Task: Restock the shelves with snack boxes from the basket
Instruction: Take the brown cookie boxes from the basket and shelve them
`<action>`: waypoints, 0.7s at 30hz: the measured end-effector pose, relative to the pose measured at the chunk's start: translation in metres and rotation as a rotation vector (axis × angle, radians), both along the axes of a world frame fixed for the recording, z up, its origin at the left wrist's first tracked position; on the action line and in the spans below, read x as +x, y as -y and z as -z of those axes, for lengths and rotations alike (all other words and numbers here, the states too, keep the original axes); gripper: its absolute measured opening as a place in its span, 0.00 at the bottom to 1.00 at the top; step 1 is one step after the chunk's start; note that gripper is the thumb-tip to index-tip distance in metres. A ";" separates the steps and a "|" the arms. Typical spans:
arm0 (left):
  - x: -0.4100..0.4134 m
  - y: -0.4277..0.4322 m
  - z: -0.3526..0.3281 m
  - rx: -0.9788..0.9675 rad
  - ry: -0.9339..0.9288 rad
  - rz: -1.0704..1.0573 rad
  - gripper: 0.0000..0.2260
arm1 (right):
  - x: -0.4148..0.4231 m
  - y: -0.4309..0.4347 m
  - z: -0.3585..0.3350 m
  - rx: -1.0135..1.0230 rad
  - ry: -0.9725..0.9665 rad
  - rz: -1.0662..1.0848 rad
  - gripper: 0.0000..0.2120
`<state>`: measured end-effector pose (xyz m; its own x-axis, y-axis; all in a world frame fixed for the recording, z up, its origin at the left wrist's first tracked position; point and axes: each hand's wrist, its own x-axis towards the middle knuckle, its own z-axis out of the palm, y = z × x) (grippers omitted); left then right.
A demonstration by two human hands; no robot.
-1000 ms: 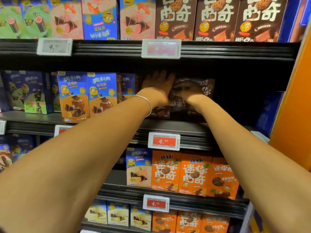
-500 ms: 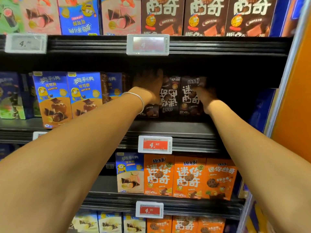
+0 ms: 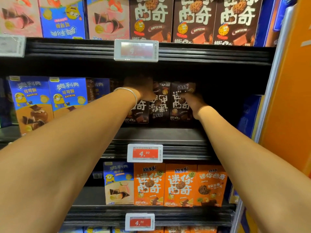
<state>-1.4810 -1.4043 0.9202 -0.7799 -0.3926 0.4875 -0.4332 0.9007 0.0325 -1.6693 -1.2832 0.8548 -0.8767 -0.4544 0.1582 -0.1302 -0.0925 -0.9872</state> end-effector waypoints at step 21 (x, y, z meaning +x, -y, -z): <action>0.001 0.014 0.003 -0.147 -0.032 0.051 0.19 | -0.008 -0.002 0.004 0.028 -0.006 0.068 0.09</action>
